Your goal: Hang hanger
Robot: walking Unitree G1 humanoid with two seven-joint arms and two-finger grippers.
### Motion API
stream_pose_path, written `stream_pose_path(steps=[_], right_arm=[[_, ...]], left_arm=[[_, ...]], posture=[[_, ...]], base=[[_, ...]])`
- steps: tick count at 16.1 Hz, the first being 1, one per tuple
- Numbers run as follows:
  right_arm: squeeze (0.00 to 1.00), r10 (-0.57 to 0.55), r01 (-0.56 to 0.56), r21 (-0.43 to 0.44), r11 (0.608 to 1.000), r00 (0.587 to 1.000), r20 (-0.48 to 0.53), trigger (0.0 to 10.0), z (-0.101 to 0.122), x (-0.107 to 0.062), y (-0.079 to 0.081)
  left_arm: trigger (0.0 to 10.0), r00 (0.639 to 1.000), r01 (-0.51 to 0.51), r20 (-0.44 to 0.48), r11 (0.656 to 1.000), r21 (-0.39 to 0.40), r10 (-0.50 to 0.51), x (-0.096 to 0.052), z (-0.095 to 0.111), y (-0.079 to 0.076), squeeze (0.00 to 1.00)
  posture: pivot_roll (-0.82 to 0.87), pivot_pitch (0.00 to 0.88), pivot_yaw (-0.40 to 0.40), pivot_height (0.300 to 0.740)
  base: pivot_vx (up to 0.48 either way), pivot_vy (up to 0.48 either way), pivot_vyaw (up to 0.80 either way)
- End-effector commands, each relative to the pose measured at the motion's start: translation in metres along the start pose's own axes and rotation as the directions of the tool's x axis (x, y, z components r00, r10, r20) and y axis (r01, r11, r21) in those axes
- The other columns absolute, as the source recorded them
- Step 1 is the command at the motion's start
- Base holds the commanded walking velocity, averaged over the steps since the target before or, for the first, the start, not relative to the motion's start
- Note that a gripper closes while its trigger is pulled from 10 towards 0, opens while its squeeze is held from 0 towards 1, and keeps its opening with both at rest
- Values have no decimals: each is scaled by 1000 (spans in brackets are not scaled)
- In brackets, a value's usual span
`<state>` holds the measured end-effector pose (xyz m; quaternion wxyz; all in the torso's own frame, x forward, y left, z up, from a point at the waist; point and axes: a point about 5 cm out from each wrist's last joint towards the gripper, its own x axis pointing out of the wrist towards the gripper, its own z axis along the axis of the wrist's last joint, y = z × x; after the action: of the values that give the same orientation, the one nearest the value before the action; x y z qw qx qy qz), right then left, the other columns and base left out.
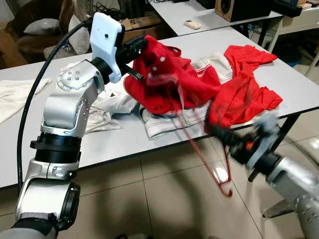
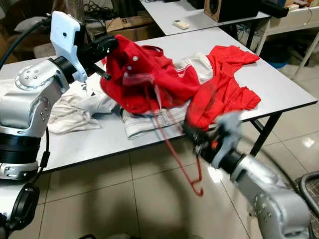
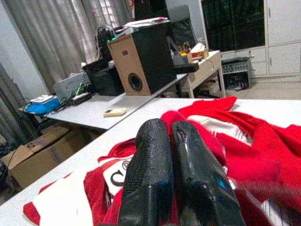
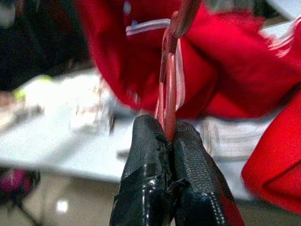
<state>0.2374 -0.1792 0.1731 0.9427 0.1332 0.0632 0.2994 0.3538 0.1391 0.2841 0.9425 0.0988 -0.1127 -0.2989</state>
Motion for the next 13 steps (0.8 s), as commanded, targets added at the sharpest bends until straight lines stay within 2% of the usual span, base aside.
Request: stream_pose_path(steps=[1, 2, 5, 7, 10, 13], right_arm=[[0, -43, 41, 73, 996, 999, 19, 10000, 1, -3, -6], [0, -66, 69, 49, 996, 996, -59, 10000, -8, -5, -8], [0, -78, 85, 74, 994, 993, -88, 10000, -14, -8, -10], [0, -44, 53, 57, 997, 988, -148, 10000, -19, -10, -6], [0, 19, -11, 42, 999, 983, -182, 10000, -23, -12, 1], [0, 58, -46, 66, 997, 979, -193, 10000, -25, -13, 3]], left_arm=[[0, 1000, -12, -22, 999, 37, 13, -5, 0, 6, 0], [0, 1000, -16, -25, 999, 42, 17, -5, 0, 7, 0], [0, 999, -36, -23, 998, 49, 37, -6, 2, 12, 0], [0, 999, -43, 16, 999, 18, 42, -5, 10, 14, 0], [0, 998, -34, 57, 999, -23, 35, -4, 19, 15, 0], [0, 995, -1, 96, 999, -44, 5, -3, 27, 11, 0]], posture=[[-124, 0, 113, 740], [-124, 0, 114, 740], [-127, 0, 121, 740], [-123, 0, 119, 740], [-119, 0, 120, 740], [-117, 0, 123, 740]], base=[[0, 0, 0], [0, 0, 0], [0, 0, 0], [0, 0, 0], [0, 0, 0], [0, 0, 0]])
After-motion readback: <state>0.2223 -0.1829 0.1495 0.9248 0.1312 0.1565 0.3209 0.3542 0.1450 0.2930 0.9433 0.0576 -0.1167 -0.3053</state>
